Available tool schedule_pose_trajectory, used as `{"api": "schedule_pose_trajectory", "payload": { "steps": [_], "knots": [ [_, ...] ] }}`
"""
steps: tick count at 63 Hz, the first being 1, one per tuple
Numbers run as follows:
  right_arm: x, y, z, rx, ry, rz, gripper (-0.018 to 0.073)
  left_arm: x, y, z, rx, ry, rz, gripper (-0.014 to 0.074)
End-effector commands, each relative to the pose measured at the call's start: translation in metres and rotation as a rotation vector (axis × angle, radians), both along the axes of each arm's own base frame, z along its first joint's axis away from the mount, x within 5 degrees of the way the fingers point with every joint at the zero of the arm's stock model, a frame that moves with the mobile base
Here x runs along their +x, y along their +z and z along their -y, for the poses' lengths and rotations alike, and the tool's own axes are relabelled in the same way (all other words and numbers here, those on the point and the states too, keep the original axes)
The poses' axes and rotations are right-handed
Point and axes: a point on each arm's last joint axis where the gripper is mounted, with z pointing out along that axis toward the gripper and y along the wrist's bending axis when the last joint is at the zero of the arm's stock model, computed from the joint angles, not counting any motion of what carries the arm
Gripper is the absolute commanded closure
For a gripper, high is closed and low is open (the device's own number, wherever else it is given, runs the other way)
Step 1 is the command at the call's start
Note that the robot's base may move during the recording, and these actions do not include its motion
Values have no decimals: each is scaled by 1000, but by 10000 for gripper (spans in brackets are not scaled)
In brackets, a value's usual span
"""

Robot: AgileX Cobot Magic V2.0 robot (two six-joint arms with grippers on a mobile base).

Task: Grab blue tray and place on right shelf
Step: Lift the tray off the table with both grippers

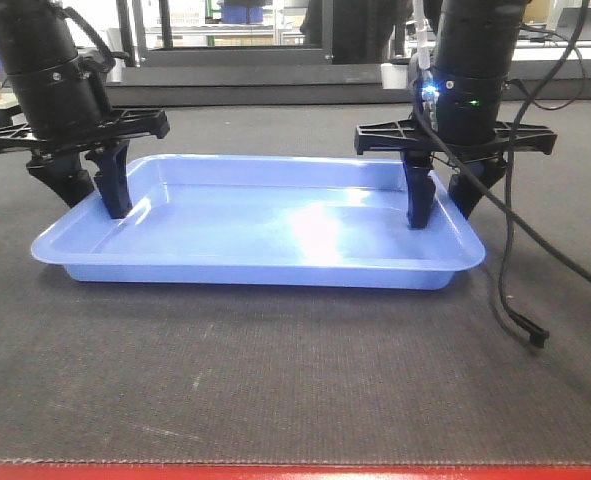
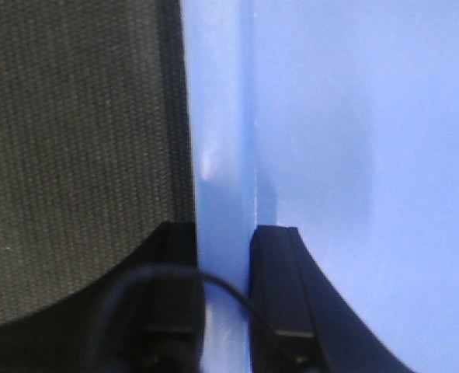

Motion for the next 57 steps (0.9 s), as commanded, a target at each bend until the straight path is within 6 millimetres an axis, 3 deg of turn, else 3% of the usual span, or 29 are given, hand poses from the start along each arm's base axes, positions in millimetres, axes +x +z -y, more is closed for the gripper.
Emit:
{"api": "schedule_pose_trajectory", "payload": {
  "steps": [1,10,28,35,46,57],
  "knots": [
    [-7,50,4,22,15,117,503,-6,39,-1,-1,-10,72,638],
    [-21,83,9,39,14,167,503,-14,73,-5,30,-12,111,638],
    [-75,167,24,77,24,327,503,-65,153,-18,-1,-15,211,638],
    [-100,184,27,48,52,367,503,-92,177,-18,23,-40,225,638],
    [-138,195,30,37,91,375,503,-132,207,-12,1,-62,281,638],
    [-174,210,38,54,113,406,503,-164,216,-7,-15,-88,307,638]
  ]
}}
